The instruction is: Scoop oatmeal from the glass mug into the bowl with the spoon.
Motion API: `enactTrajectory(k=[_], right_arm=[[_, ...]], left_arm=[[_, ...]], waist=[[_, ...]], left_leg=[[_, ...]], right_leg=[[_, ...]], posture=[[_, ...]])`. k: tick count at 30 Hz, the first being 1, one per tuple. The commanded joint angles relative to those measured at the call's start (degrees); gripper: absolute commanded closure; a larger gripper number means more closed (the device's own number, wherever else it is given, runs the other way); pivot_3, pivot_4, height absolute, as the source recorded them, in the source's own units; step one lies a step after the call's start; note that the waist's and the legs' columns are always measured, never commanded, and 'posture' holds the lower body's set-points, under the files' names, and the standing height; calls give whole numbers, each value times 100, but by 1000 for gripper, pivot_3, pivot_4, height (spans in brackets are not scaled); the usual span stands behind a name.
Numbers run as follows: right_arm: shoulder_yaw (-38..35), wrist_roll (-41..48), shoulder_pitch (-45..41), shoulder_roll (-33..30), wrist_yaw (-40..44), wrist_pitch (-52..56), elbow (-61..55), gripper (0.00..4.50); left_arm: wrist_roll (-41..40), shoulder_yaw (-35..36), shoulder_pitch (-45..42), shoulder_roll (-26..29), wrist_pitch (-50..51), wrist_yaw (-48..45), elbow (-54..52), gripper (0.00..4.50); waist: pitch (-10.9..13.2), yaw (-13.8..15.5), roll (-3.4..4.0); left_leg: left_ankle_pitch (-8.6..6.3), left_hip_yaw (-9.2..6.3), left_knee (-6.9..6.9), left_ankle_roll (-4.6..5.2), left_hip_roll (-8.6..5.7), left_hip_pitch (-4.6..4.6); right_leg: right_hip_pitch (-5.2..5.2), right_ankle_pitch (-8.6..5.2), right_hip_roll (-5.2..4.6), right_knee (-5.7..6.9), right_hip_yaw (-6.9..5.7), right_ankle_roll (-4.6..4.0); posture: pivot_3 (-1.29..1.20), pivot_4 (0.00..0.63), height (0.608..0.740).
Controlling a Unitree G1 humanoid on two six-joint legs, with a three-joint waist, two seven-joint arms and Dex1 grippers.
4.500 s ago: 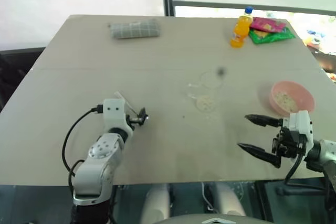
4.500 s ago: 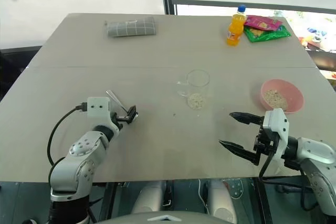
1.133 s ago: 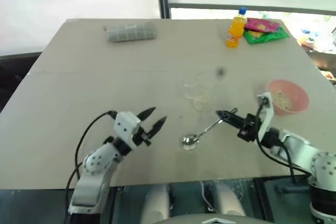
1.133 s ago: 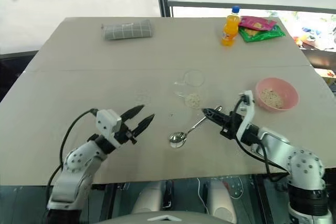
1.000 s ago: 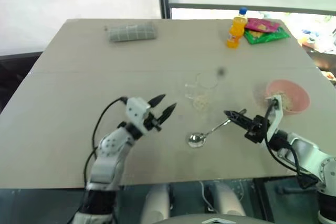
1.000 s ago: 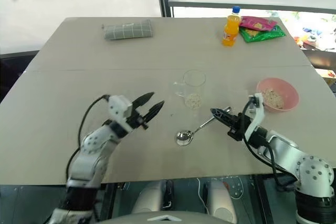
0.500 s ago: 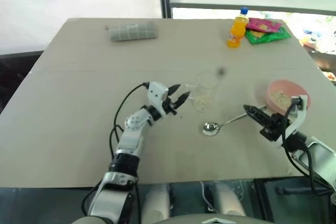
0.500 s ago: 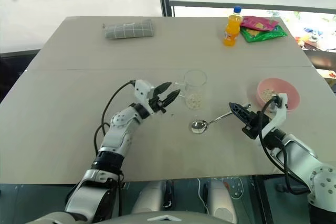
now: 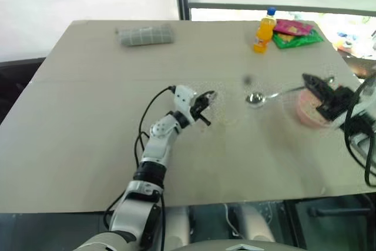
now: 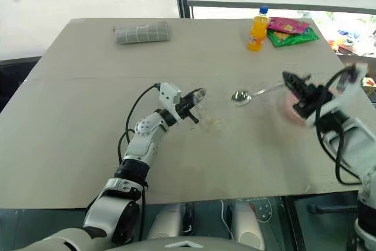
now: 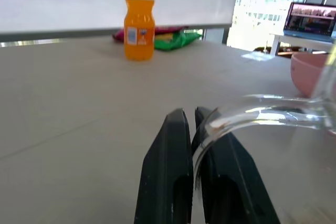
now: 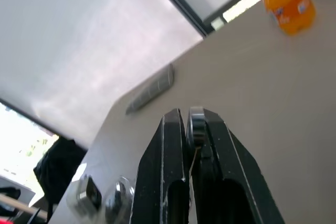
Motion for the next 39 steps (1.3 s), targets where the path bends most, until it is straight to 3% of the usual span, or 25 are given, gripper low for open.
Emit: enactTrajectory(k=[1, 12, 23, 26, 30, 35, 39], right_arm=[[-133, 89, -554, -242, -72, -125, 103, 4500], [883, -559, -1849, -915, 656, 716, 21, 4500], [2098, -2716, -2100, -1180, 2257, 1227, -37, 4500], [2572, -3521, -2174, -1033, 2579, 1194, 54, 4500], [2699, -3915, -2242, -525, 2455, 1345, 345, 4500], [2909, -4752, -2053, -566, 2903, 1238, 166, 4500], [2898, -4892, -1927, -278, 2984, 1343, 85, 4500]], left_arm=[[72, -7, -82, -29, -151, 69, -7, 4463], [225, -40, -269, 12, -99, 174, -149, 4463], [644, -245, -913, 283, -69, 111, -129, 4463], [649, -270, -1068, 311, -53, 36, -74, 4463], [655, -341, -1244, 290, -111, -78, 95, 4463], [722, -456, -1456, 191, -312, -157, 327, 4463], [687, -446, -1552, 111, -360, -202, 429, 4463]], waist=[[0, 9, 0], [1, 20, 0], [1, 34, -1], [1, 35, -1], [1, 37, 0], [4, 88, 2], [5, 136, 1]], left_leg=[[0, -3, 0, 0, 1, -1], [0, 4, -1, 0, 5, -4], [0, 3, 0, 0, 5, -21], [0, 1, 0, -1, 5, -34], [1, -2, 13, -2, 5, -60], [14, 7, 57, -23, 7, -101], [1, 7, 63, -3, 6, -102]], right_leg=[[0, 0, 1, 0, -3, 0], [-2, 0, -2, 0, -1, -1], [-13, 0, -3, -8, -6, 0], [-28, 0, -2, -7, -9, 0], [-47, 0, 0, -2, -16, 0], [-58, 0, -1, 4, -38, 1], [-58, 1, -2, 5, -37, 2]], posture=[[0, 150, 740], [0, 150, 740], [0, 150, 740], [0, 150, 740], [0, 150, 740], [0, 150, 740], [0, 150, 740]])
